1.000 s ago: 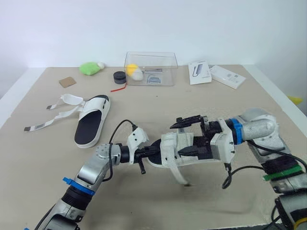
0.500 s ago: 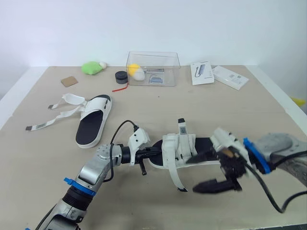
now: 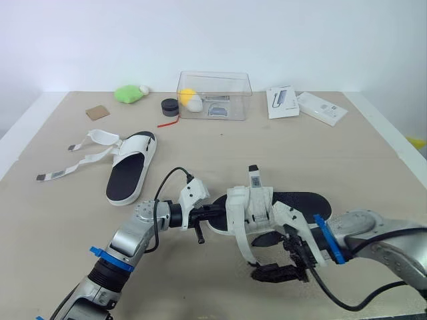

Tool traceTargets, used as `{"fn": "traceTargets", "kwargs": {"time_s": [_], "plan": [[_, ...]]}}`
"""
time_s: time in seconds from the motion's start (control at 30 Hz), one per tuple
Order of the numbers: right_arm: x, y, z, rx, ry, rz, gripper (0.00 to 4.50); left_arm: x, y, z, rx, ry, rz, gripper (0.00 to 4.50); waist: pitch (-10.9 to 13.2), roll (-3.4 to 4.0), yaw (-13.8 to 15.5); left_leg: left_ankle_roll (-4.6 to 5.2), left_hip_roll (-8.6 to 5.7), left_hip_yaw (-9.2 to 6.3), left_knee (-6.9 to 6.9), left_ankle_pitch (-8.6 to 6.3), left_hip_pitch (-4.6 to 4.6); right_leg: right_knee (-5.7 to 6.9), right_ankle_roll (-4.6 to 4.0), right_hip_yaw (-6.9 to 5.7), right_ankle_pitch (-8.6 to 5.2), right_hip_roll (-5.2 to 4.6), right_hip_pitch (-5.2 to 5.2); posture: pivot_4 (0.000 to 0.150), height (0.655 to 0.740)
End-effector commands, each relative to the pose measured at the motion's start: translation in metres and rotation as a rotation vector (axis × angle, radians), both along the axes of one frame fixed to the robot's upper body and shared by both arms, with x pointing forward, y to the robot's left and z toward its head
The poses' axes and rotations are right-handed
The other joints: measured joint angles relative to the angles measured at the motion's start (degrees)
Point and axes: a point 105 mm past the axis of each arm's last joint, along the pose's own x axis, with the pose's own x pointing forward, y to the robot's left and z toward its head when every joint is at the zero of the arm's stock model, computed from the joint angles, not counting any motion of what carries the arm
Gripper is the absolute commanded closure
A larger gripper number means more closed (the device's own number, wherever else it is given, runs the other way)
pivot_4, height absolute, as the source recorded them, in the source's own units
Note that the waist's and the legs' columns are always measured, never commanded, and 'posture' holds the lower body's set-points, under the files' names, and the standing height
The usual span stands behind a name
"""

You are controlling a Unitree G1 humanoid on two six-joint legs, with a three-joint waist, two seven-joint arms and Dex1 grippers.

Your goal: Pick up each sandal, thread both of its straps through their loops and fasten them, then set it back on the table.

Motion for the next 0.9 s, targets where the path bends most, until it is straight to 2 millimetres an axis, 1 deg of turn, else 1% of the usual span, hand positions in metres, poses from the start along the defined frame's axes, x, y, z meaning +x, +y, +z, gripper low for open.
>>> {"fn": "traceTargets", "kwargs": {"time_s": [0.03,0.07,0.1,0.13,0.17,0.23,0.33,0.4,0.47,0.53,0.6,0.67,0.7,0.8,0.9], "plan": [[0.005,0.004,0.002,-0.027,-0.060,0.003,2.23,-0.005,0.007,-0.035,0.092,0.104,0.031,4.50,0.0,0.00,0.0,0.00,0.00,0.00,0.00,0.00,0.00,0.00,0.00,0.00,0.00,0.00,0.00,0.150,0.7400],[0.007,0.005,0.001,-0.030,-0.062,-0.002,2.23,-0.005,0.006,-0.035,0.091,0.105,0.032,4.50,0.0,0.00,0.0,0.00,0.01,0.00,0.01,0.00,0.00,0.00,0.00,0.00,0.00,0.00,0.00,0.150,0.7400],[0.008,0.005,0.001,-0.031,-0.064,-0.005,2.78,-0.005,0.007,-0.035,0.091,0.106,0.033,4.50,0.0,0.00,0.0,0.00,0.01,-0.01,0.01,0.00,0.01,0.00,0.00,-0.01,0.00,0.01,0.00,0.150,0.7400],[0.008,0.006,0.002,-0.030,-0.064,-0.005,3.23,-0.005,0.007,-0.035,0.091,0.106,0.034,4.50,0.0,0.00,0.1,0.00,0.01,-0.03,0.01,0.00,0.00,0.00,0.00,-0.02,0.00,0.01,0.00,0.150,0.7400],[0.009,0.006,0.002,-0.031,-0.066,-0.009,3.49,-0.005,0.007,-0.036,0.091,0.107,0.034,4.50,0.0,0.00,0.1,0.00,0.01,-0.04,0.01,0.00,0.00,0.00,0.00,-0.03,0.00,0.02,0.00,0.150,0.7400],[0.012,0.007,0.006,-0.021,-0.066,-0.012,4.47,-0.005,0.007,-0.036,0.091,0.107,0.035,4.50,0.0,0.01,0.1,0.00,0.01,-0.07,0.01,0.00,-0.01,0.00,-0.02,-0.04,-0.01,0.03,0.00,0.150,0.7400],[0.016,0.009,0.014,0.010,-0.048,-0.027,4.47,-0.005,0.007,-0.036,0.090,0.107,0.036,4.50,0.0,0.00,0.1,0.00,0.01,-0.08,0.01,0.00,-0.01,0.00,-0.01,-0.04,0.00,0.02,0.00,0.150,0.7400],[0.021,0.011,0.023,0.039,-0.036,-0.042,4.47,-0.006,0.006,-0.036,0.090,0.106,0.035,4.50,0.0,0.00,0.1,0.00,0.01,-0.12,0.02,0.00,-0.02,0.00,-0.01,-0.05,0.00,0.03,0.02,0.150,0.7400],[0.033,0.015,0.042,0.112,0.004,-0.089,4.47,-0.005,0.006,-0.036,0.091,0.105,0.035,4.50,0.0,-0.04,0.1,0.00,0.01,-0.14,0.02,0.00,-0.01,0.00,-0.01,-0.04,0.00,0.03,0.02,0.150,0.7400],[0.040,0.018,0.056,0.163,0.044,-0.120,4.47,-0.005,0.006,-0.036,0.090,0.106,0.036,4.50,0.0,-0.03,0.1,0.00,0.05,-0.18,0.04,0.00,-0.01,0.00,-0.01,-0.03,0.02,0.08,0.03,0.150,0.7400],[0.054,0.019,0.066,0.194,0.090,-0.190,4.47,-0.005,0.007,-0.036,0.091,0.106,0.037,4.50,0.0,-0.05,0.1,0.01,0.05,-0.22,0.05,0.01,-0.01,0.01,-0.01,-0.03,0.03,0.10,0.04,0.150,0.7400],[0.069,0.016,0.065,0.185,0.134,-0.285,4.47,-0.004,0.007,-0.037,0.092,0.107,0.037,4.50,0.0,-0.10,0.2,0.01,0.07,-0.22,0.04,0.01,-0.03,0.01,-0.04,-0.04,0.03,0.13,0.05,0.150,0.7400],[0.072,0.015,0.063,0.177,0.162,-0.312,4.47,-0.005,0.007,-0.037,0.092,0.107,0.038,4.50,0.0,-0.09,0.2,0.03,0.08,-0.22,0.03,-0.01,-0.06,0.01,-0.08,-0.05,0.01,0.14,0.04,0.150,0.7400],[0.075,0.012,0.052,0.138,0.206,-0.366,4.47,-0.005,0.007,-0.038,0.091,0.109,0.041,4.50,0.0,-0.06,0.3,0.09,0.05,-0.27,0.02,-0.04,-0.15,0.01,-0.03,-0.08,0.00,0.11,0.02,0.150,0.7400],[0.075,0.013,0.049,0.137,0.217,-0.375,4.47,-0.006,0.008,-0.038,0.090,0.109,0.042,4.50,-0.1,-0.03,0.3,0.13,0.03,-0.27,0.02,-0.07,-0.17,0.01,0.09,-0.03,0.05,0.08,-0.01,0.150,0.7400]]}}
